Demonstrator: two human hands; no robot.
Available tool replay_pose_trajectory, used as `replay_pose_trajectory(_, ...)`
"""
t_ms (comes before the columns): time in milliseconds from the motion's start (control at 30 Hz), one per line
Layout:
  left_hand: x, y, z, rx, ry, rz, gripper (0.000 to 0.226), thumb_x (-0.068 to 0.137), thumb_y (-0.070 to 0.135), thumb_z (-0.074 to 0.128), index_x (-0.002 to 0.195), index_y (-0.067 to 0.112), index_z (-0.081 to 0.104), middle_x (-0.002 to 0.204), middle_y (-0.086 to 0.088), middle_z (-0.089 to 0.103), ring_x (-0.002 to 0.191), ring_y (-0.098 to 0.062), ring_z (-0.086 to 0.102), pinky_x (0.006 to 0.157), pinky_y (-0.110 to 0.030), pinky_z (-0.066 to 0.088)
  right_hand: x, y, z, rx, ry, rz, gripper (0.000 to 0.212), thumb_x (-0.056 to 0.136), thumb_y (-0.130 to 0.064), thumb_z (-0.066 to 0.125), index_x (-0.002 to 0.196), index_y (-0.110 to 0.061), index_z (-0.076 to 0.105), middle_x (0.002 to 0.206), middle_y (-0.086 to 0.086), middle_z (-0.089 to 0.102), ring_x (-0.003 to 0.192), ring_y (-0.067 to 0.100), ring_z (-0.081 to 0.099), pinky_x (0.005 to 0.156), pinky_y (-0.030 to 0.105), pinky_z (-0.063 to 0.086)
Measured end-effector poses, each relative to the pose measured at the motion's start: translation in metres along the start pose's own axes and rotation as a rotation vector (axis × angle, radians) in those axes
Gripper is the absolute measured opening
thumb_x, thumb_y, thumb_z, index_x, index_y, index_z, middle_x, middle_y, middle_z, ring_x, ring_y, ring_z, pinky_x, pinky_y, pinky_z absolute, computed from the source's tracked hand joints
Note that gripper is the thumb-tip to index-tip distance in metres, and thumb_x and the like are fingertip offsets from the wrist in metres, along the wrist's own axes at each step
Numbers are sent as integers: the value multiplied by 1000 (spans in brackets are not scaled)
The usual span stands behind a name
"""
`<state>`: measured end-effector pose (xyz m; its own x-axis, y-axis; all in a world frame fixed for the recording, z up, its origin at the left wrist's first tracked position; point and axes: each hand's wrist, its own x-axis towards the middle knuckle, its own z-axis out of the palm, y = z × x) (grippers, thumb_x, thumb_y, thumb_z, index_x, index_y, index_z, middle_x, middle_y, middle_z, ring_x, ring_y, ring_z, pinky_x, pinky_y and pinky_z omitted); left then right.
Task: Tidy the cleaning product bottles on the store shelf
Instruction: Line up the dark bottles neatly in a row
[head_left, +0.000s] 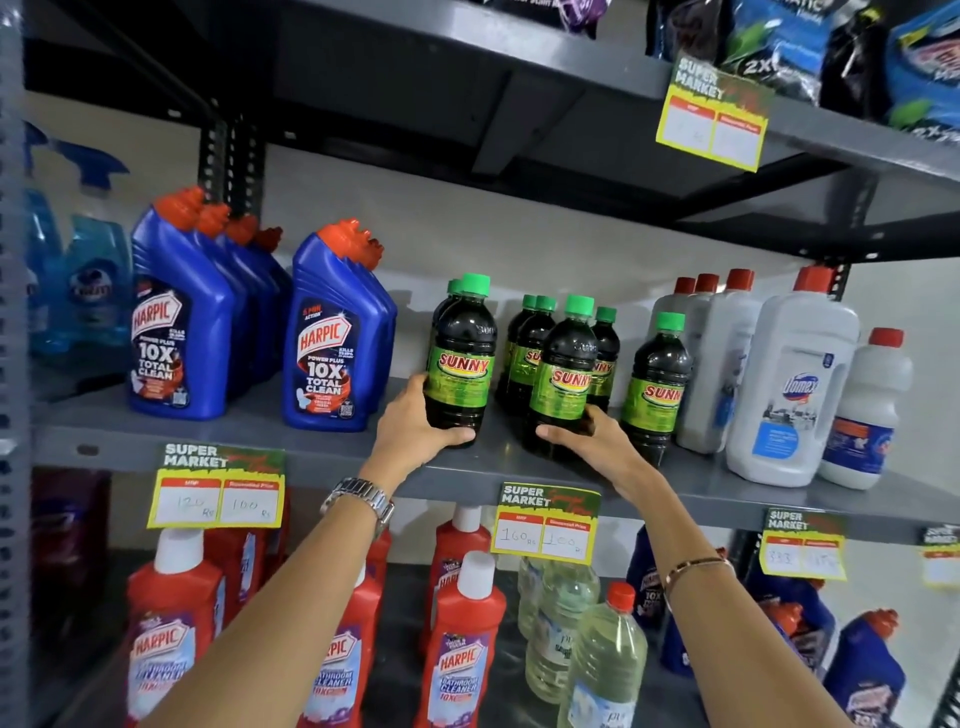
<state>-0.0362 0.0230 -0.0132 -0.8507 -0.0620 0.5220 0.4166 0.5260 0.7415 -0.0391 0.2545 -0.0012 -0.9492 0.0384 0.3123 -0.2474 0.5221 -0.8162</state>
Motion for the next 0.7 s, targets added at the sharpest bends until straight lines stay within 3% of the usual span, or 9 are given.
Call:
replay_pose_trajectory(433,-2,0,-1,-14,17,23,82,65,27,83,133,14,39,131,-5,55,120,-23,50,100,-37,39,4,5,1,-41,17,-30,69,78,-38,71,136,-14,42,135,6,54,120,23,50,90,27,37)
replay_pose_trajectory(700,-3,3,0,-18,-9,7,90,65,26,83,137,13,31,137,-6,49,123,-22,47,102,-36,37,6,7,-1,-48,3,3,81,74,-44,73,140,-13,38,139,7,51,125,25,48,96,30,39)
